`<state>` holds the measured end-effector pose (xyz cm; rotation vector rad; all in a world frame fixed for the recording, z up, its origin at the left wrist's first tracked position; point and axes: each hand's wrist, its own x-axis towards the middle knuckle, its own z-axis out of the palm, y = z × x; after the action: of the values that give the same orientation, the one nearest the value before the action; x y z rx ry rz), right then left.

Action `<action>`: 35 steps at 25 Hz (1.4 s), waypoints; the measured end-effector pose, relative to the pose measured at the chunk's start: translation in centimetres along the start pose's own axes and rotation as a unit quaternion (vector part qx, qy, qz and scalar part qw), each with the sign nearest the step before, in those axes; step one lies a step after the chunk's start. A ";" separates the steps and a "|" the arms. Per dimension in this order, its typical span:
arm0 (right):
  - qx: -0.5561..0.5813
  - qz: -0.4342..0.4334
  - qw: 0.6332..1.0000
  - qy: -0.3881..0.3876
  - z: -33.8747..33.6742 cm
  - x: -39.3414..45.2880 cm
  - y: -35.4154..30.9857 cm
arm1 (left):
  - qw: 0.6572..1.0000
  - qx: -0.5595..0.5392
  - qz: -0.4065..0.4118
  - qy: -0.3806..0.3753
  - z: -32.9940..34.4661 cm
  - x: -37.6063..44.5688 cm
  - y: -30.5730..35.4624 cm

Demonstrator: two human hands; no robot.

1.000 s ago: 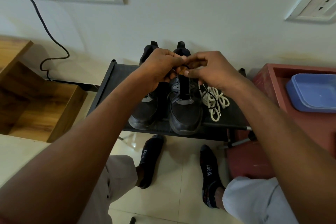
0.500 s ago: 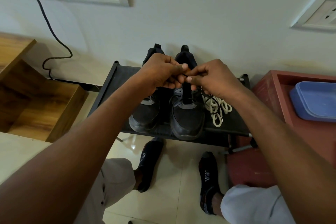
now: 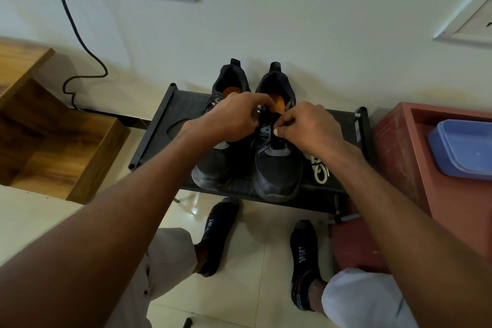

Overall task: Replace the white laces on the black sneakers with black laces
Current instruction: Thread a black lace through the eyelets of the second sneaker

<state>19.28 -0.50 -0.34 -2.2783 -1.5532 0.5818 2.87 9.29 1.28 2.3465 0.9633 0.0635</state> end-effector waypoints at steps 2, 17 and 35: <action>0.089 0.030 0.995 -0.035 0.2 0.3 0.1 | 1.000 -0.008 0.001 -0.001 0.0 0.0 0.0; 0.126 0.065 0.990 0.013 2.4 -0.1 -0.5 | 0.988 -0.123 -0.093 0.009 0.6 0.8 -0.8; -0.018 -0.078 0.994 0.074 -1.2 -0.2 -1.4 | 0.937 -0.324 -0.018 0.129 -2.9 -0.3 1.3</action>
<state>18.69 -0.20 1.39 -2.1463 -1.6607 0.3377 2.67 9.81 4.42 1.7310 0.9271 0.5960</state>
